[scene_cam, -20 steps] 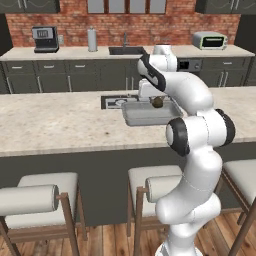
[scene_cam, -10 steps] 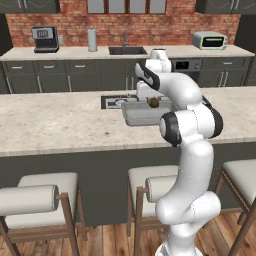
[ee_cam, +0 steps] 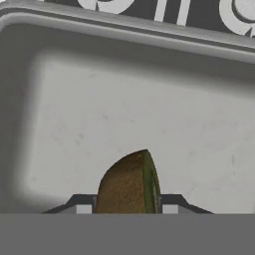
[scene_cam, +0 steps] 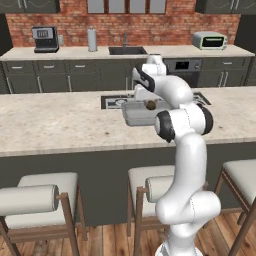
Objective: Pick up both kiwis from the fridge and place them inside the tupperware on the counter.
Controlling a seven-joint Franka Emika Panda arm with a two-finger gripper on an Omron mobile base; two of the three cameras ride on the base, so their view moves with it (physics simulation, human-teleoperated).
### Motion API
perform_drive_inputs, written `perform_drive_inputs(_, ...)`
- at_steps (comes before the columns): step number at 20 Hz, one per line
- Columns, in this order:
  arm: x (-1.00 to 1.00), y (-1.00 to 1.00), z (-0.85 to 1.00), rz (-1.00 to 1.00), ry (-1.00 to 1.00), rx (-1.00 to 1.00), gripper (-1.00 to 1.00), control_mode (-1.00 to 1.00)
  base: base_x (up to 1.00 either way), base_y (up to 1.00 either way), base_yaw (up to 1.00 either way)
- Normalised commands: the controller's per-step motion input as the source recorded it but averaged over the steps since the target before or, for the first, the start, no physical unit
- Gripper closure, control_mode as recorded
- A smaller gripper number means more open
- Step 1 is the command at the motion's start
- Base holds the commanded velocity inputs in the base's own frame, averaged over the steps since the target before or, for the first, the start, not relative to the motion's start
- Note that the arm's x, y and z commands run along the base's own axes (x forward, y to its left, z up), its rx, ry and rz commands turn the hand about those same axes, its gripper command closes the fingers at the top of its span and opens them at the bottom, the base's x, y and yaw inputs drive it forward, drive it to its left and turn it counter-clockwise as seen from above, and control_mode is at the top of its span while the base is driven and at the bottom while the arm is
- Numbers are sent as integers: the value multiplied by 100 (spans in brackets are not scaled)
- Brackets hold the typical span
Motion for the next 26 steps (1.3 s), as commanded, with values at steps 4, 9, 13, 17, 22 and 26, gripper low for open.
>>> perform_drive_inputs(4,13,0,-24,0,0,0,100,-100,0,0,0)
perform_drive_inputs(9,10,0,-23,0,0,0,100,-100,0,0,0)
perform_drive_inputs(13,12,0,-23,0,0,0,100,-100,0,0,0)
perform_drive_inputs(17,11,0,-19,0,0,0,100,-100,0,0,0)
perform_drive_inputs(22,10,0,-14,0,0,0,100,-100,0,0,0)
perform_drive_inputs(26,13,0,-10,0,0,0,100,-100,0,0,0)
